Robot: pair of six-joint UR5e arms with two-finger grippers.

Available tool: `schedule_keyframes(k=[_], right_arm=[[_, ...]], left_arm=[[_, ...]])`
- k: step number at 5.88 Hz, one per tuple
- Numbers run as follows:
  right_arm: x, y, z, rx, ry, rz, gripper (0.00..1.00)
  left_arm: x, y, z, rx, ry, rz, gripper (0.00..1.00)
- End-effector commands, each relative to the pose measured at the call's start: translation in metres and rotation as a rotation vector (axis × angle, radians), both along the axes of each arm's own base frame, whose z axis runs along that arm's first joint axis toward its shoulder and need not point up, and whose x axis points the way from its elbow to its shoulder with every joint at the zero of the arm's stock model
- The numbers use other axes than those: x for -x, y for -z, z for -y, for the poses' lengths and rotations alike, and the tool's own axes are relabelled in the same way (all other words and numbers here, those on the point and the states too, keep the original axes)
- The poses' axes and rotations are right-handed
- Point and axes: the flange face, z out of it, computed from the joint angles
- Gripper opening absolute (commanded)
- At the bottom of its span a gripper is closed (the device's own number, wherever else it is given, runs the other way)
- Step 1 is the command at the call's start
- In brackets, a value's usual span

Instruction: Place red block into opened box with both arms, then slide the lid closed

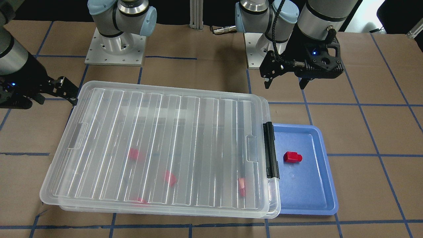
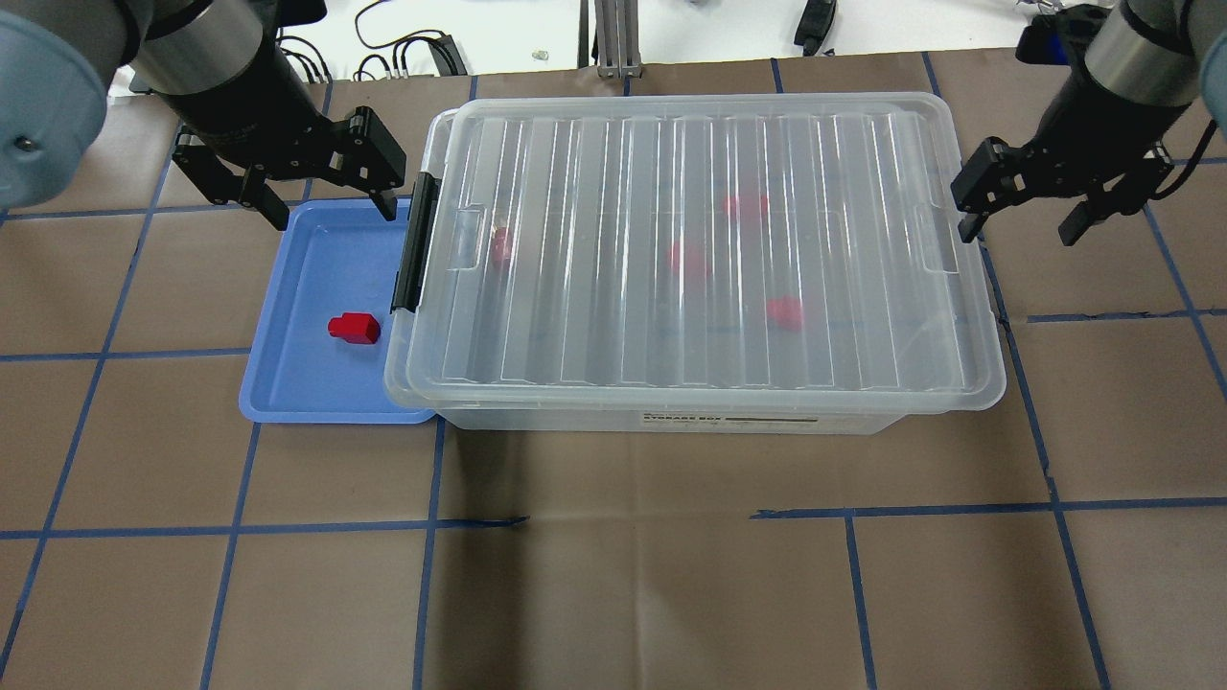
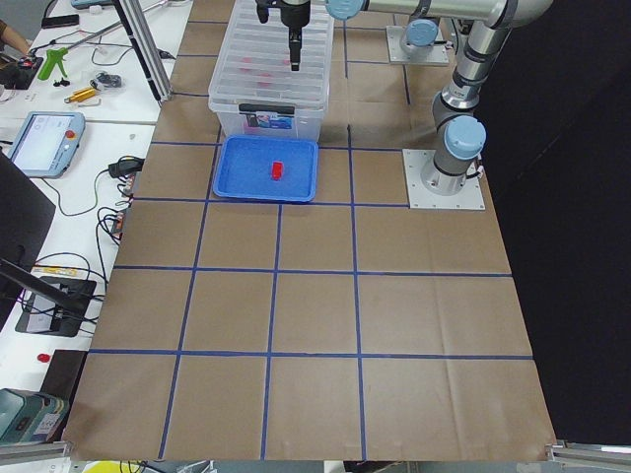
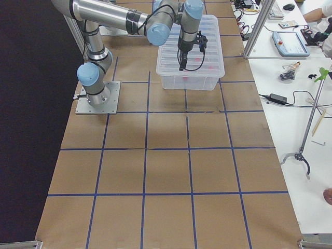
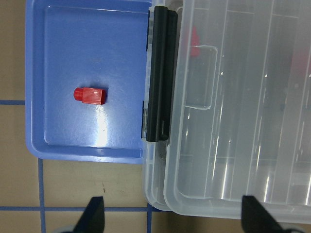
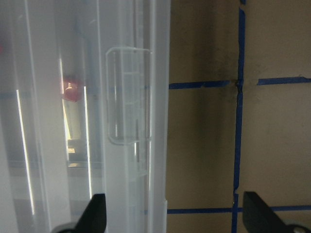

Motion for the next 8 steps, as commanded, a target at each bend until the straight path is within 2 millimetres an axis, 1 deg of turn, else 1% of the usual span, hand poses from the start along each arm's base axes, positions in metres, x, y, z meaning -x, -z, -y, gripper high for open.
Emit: schedule_keyframes(k=[1, 2, 4, 5, 6, 7, 8], right_arm=[[0.016, 0.052, -0.001, 0.055, -0.022, -0.018, 1.00], [0.015, 0.061, -0.003, 0.062, -0.035, -0.016, 1.00], [0.015, 0.068, 0.000, 0.051, -0.044, -0.006, 1.00], [0.018, 0.072, 0.004, 0.062, -0.115, -0.014, 1.00], [0.035, 0.073, 0.011, 0.101, -0.152, -0.042, 1.00], [0.060, 0.074, 0.009, 0.093, -0.172, -0.060, 1.00], [0.090, 0.074, 0.003, 0.083, -0.179, -0.077, 1.00]], left_arm=[[-0.002, 0.001, 0.001, 0.000, -0.002, -0.001, 0.98], [-0.002, 0.001, 0.002, 0.000, 0.023, -0.001, 0.98], [-0.004, 0.007, 0.005, -0.006, 0.027, -0.002, 0.98], [-0.004, 0.007, 0.005, -0.006, 0.030, -0.002, 0.98], [-0.006, 0.008, 0.007, -0.005, 0.112, -0.002, 0.98], [-0.015, 0.008, 0.009, -0.002, 0.190, 0.000, 0.98], [-0.036, 0.009, 0.013, 0.001, 0.309, -0.006, 0.98]])
